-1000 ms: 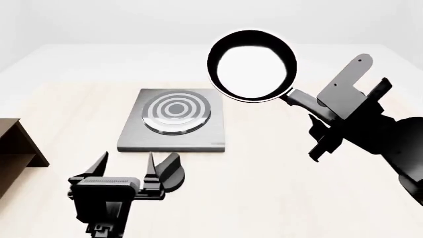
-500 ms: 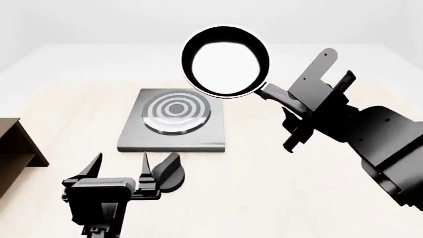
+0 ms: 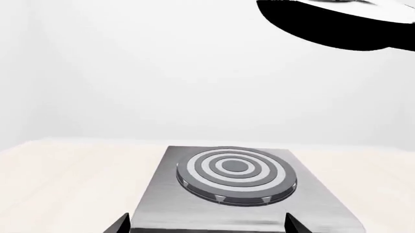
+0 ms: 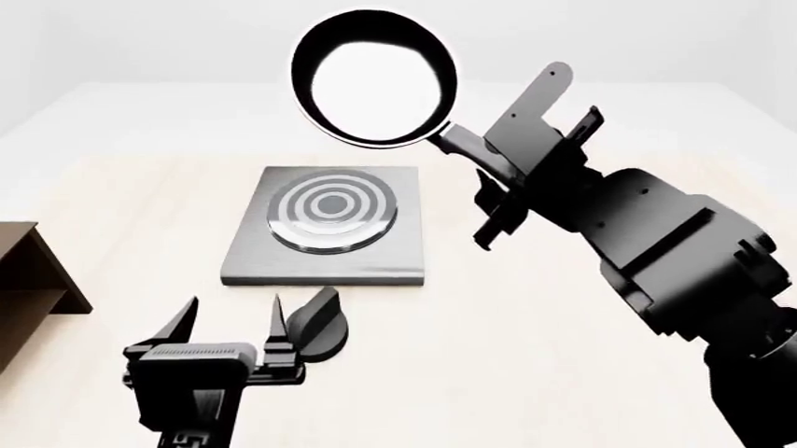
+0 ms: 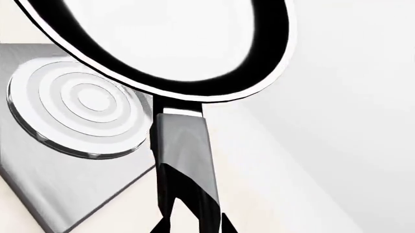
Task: Turn on the stove and put the frying pan on it.
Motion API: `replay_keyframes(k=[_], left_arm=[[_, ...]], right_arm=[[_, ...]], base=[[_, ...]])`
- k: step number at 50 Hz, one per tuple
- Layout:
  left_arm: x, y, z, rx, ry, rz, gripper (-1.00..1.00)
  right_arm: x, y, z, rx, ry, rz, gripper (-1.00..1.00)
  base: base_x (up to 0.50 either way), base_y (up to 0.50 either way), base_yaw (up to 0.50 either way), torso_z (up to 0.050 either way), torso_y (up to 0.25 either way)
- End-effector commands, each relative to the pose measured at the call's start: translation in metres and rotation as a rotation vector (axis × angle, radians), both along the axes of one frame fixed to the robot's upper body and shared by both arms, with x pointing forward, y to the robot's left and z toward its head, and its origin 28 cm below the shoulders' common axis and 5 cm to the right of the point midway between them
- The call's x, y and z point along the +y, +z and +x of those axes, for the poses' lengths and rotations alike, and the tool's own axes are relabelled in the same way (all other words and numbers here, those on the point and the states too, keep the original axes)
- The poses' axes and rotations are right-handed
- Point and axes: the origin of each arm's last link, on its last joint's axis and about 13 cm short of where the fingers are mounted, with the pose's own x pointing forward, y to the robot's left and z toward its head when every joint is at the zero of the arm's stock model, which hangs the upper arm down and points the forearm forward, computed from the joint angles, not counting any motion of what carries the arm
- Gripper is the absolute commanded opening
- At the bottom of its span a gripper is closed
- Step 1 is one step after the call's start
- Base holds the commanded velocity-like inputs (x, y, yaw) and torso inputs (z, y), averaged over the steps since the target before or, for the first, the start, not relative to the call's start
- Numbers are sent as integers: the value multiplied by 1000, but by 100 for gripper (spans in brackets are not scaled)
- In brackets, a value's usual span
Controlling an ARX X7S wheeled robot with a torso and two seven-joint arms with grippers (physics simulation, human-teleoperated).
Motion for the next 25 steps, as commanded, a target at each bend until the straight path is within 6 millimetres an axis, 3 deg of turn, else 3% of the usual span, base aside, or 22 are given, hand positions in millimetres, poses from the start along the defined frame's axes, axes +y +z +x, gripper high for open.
replay_keyframes(k=[1,8,25], left_arm=[[1,-1,-2,-6,-8,-12,100],[2,-2,-7,-85,-31,-16,100],[4,-3,-8,-65,-34,-50,100]], right_arm=[[19,18,20,-129,-49,11,-100],[32,19,28,-150,-59,54,-100],[59,14,42,-155,-65,93,-100]], base=[[0,0,0,0,0],[0,0,0,3,1],[0,0,0,0,2]])
